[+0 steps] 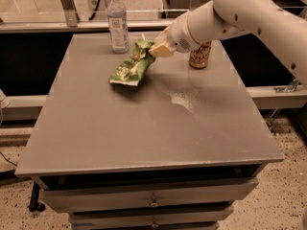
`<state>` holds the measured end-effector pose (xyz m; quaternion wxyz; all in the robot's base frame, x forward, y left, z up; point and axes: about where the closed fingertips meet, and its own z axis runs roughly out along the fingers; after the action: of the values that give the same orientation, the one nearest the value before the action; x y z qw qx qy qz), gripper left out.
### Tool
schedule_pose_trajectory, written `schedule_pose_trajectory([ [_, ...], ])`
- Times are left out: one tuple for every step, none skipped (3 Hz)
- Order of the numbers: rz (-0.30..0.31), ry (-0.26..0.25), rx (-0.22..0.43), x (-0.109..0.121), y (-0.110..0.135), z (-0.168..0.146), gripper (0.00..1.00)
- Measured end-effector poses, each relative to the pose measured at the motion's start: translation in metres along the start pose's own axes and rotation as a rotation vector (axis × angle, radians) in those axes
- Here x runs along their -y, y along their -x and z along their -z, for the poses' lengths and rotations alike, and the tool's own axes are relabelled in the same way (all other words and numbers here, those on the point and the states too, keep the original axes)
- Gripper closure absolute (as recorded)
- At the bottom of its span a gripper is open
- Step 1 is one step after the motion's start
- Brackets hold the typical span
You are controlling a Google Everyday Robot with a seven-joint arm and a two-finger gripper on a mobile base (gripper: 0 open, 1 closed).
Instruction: Move green jalapeno chip bag near blue plastic bottle
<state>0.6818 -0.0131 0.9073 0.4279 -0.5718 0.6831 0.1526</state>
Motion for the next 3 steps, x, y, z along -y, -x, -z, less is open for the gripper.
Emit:
schedule_pose_trajectory([
  [0.02,-0.016,-0.02,0.033,-0.003,-0.012,1.0],
  [0.052,-0.032,-0.035,0.062,0.001,-0.018,1.0],
  [0.075,-0.03,-0.038,0.08,0.006,-0.028,1.0],
])
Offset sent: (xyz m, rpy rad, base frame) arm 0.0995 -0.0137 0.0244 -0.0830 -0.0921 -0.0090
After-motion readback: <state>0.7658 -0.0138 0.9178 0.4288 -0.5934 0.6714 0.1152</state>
